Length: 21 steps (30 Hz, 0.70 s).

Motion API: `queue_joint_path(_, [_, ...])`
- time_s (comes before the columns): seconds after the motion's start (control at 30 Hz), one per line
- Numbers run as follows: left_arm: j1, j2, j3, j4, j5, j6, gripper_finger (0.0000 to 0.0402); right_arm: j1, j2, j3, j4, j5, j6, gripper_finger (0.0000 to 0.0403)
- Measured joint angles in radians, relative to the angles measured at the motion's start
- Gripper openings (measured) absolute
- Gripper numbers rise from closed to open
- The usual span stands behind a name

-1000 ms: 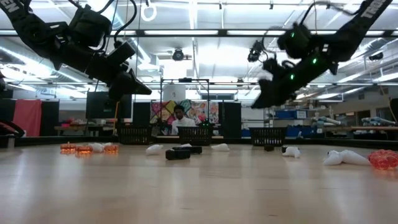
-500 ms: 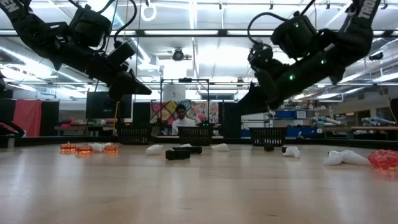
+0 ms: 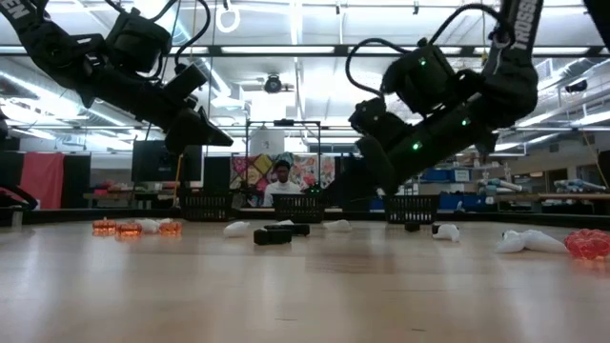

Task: Sort Halloween decoration
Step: Put the white ghost toy into the right black basket

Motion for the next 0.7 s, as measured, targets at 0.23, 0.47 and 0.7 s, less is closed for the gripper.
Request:
queue_joint_path(0.23, [0.0,0.0,0.0,-0.015,0.0,0.0,0.0,0.01,0.156,-0.024,0.28,-0.029,0.009,0.0258])
queue_joint_path(0.47, [0.0,0.0,0.0,-0.02,0.0,0.0,0.0,-0.003,0.276,-0.02,0.412,-0.028,0.037,0.0228])
queue_joint_path(0.7, [0.0,0.0,0.0,-0.042,0.0,0.005,0.0,-0.011,0.281,-0.02,0.404,-0.021,0.042,0.0142])
